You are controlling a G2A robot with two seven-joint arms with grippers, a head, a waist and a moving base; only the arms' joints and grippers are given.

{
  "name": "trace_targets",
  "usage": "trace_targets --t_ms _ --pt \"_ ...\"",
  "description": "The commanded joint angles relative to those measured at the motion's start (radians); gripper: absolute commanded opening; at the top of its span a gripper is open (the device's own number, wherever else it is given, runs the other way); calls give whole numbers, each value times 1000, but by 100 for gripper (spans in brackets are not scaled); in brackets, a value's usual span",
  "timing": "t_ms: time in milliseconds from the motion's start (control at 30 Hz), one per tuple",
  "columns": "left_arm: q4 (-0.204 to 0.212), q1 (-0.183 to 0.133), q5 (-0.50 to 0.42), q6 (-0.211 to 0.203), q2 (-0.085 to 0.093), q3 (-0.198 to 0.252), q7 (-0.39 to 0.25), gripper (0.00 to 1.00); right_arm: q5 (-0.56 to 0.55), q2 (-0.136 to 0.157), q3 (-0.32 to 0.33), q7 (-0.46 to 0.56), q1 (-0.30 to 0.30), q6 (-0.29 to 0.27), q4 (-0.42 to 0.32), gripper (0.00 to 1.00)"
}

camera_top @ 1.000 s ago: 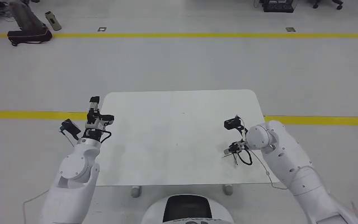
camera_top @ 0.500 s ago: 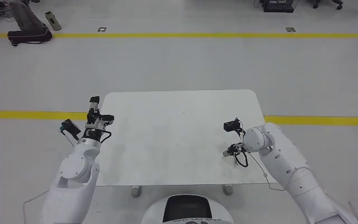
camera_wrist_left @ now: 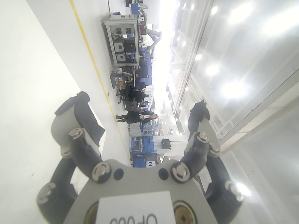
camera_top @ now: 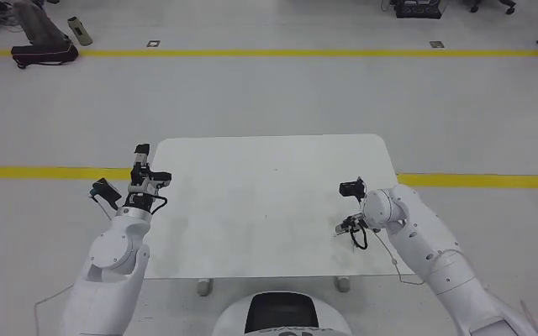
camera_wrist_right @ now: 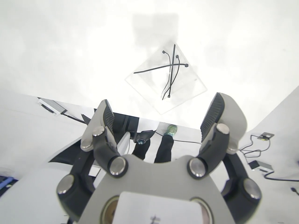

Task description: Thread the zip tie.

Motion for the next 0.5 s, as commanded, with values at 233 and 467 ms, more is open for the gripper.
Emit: trace_targets --t_ms 233,467 --pt "0 0 0 0 0 0 0 100 -8 -1 -3 -20 -10 7 -8 100" --pt "0 0 0 0 0 0 0 100 -12 -1 -4 -23 -11 12 -11 100"
